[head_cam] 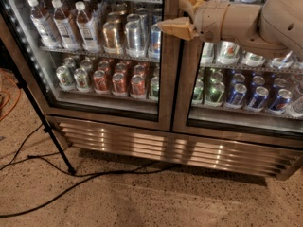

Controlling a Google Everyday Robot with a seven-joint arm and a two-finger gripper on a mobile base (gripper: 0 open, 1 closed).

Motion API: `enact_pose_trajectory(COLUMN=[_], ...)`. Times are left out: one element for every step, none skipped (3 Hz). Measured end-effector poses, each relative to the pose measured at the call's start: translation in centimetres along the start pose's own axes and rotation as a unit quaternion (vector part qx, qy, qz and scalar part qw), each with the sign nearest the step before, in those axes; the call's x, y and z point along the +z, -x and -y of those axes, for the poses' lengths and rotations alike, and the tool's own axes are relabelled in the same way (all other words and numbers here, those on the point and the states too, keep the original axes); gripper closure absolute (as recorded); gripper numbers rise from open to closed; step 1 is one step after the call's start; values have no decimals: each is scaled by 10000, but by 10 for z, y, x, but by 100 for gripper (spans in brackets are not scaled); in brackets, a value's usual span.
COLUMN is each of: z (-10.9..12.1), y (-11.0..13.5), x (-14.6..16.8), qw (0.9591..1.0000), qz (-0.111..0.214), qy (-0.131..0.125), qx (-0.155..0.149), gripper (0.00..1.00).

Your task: Open left fridge door

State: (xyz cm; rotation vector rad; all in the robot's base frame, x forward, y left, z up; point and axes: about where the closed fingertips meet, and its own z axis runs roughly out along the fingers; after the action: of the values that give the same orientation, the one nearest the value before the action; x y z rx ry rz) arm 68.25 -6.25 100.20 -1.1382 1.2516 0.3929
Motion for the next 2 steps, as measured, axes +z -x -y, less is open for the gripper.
enact_pose_trajectory(z=[0, 0], y=[0, 1], x=[0, 0], qw=[10000, 10000], qz=[2, 49], qy=[2, 41], qx=[-1, -12], gripper=[44, 44])
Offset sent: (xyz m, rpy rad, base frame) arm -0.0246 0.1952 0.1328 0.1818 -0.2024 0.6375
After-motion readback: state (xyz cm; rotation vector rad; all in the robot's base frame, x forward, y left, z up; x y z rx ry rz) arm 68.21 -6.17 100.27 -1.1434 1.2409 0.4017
